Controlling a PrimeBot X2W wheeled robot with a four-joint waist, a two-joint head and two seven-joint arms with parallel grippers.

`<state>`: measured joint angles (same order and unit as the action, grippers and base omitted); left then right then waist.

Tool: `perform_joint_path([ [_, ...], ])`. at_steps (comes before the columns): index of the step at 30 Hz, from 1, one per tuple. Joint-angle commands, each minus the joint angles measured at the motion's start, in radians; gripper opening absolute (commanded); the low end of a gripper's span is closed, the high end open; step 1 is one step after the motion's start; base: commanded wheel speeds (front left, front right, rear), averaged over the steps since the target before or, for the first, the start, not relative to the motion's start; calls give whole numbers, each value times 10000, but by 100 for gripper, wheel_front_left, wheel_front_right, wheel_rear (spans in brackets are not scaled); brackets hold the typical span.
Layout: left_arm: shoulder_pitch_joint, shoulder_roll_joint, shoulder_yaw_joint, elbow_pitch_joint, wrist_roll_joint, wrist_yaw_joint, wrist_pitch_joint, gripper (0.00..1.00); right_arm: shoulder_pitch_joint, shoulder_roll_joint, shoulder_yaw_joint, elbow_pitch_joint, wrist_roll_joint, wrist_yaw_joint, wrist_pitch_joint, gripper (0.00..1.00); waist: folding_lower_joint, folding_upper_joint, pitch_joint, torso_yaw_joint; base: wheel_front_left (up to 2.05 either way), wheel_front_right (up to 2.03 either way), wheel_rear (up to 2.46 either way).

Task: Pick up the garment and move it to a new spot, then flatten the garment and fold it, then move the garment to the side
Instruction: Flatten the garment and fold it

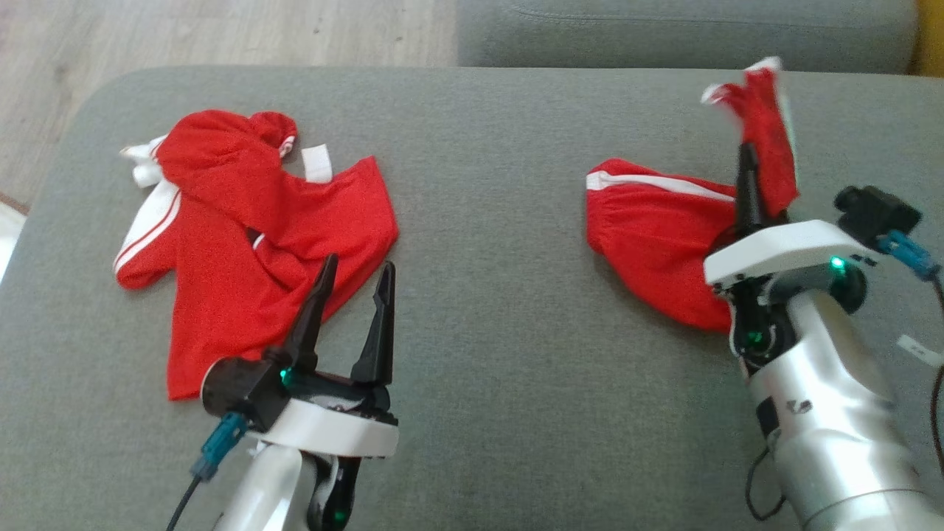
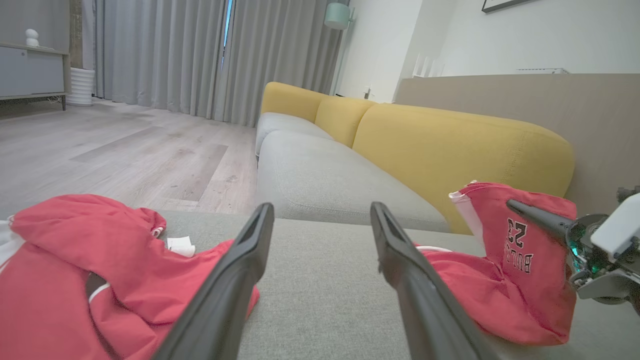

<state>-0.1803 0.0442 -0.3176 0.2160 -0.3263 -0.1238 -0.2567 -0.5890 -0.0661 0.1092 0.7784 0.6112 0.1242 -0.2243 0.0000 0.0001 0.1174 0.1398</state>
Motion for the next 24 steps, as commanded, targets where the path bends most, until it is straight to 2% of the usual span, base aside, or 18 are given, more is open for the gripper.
perform_joint_path([
  [1, -265, 60, 343, -276, -41, -19, -51, 100, -323, 156, 216, -344, 34, 65, -3, 0, 0, -1, 30, 69, 0, 0, 0],
  [2, -287, 60, 319, -268, -68, -2, -51, 100, -363, 157, 666, -290, 185, 65, -6, 0, 0, -1, 84, 216, 0, 0, 0],
  [10, -321, 60, 199, -195, -178, 57, -51, 100, -401, 157, 2227, 215, 679, 65, -113, 0, 0, -1, 185, 765, 0, 0, 0],
  [14, -333, 60, 154, -191, -229, 87, -51, 100, -465, 157, 2850, 951, 567, 65, -38, 0, 0, -1, 227, 933, 0, 0, 0],
  [15, -335, 60, 151, -198, -241, 98, -51, 100, -503, 157, 3088, 1113, 443, 65, -11, 3, 0, -1, 238, 947, 0, 0, 0],
  [16, -333, 60, 156, -206, -247, 108, -51, 100, -530, 158, 3335, 1275, 311, 65, 18, 100, 0, -1, 248, 947, 0, 0, 0],
  [17, -333, 60, 156, -206, -247, 108, -51, 100, -530, 158, 3335, 1275, 311, 65, 18, 100, 0, -1, 248, 947, 0, 0, 0],
  [20, -310, 60, 240, -235, -238, 148, -51, 100, -607, 158, 4238, 1637, -79, 65, 200, 100, 0, -1, 268, 834, 0, 0, 0],
  [24, -372, 60, 404, -240, -171, 154, -51, 100, -547, 158, 5320, 1345, 221, 65, 376, 100, 0, -1, 227, 518, 0, 0, 0],
])
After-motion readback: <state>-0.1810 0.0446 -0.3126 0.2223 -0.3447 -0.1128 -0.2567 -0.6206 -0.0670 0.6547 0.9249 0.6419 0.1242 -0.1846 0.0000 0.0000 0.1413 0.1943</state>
